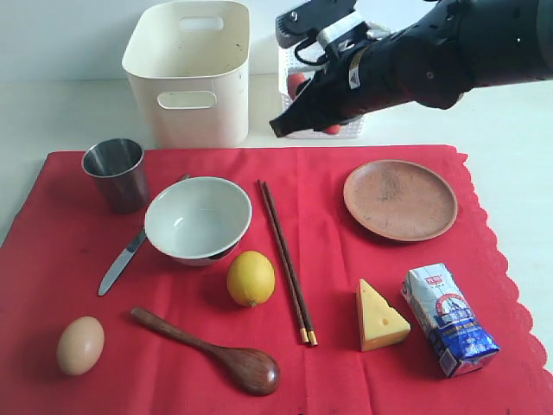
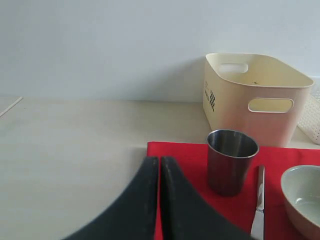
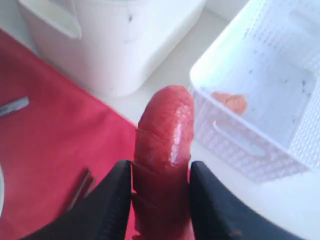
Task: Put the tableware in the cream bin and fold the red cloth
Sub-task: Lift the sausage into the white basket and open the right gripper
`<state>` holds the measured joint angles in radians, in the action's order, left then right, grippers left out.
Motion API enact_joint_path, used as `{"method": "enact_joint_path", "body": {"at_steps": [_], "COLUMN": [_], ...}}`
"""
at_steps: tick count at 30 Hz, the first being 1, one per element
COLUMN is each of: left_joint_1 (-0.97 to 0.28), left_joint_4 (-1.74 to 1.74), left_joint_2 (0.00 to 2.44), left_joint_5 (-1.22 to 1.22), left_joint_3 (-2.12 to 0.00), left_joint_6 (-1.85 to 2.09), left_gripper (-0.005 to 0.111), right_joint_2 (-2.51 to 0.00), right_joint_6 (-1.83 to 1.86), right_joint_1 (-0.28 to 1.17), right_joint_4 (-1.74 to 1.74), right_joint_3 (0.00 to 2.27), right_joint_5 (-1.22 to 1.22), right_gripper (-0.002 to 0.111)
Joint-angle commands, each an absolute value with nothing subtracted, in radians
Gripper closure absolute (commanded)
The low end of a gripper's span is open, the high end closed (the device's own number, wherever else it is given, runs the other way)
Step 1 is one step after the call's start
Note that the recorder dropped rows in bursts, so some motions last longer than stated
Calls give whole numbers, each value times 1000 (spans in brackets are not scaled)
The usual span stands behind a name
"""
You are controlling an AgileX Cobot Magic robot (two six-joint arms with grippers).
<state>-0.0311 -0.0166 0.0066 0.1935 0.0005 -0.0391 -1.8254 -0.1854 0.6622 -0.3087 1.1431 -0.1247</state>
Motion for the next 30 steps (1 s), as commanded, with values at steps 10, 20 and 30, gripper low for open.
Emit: {"method": "enact_joint_path", "body": {"at_steps": [10, 20, 30], "left_joint_1": [-28, -28, -28], "left_joint_4": [-10, -10, -10], "left_joint_2": [0, 0, 0], "left_joint_5": [193, 193, 193], "left_joint_3": [0, 0, 0], "left_joint_6": [-39, -39, -39], "left_gripper": [103, 103, 103], "right_joint_2": [-2010, -2139, -2167], "right_joint_6": [-177, 5, 0], "right_joint_1": [525, 492, 494], "right_joint_4": [-204, 334, 207], "right_joint_3": [1206, 1206, 1268], "right_joint_5": [425, 665, 544], "right_gripper": [108, 108, 108]}}
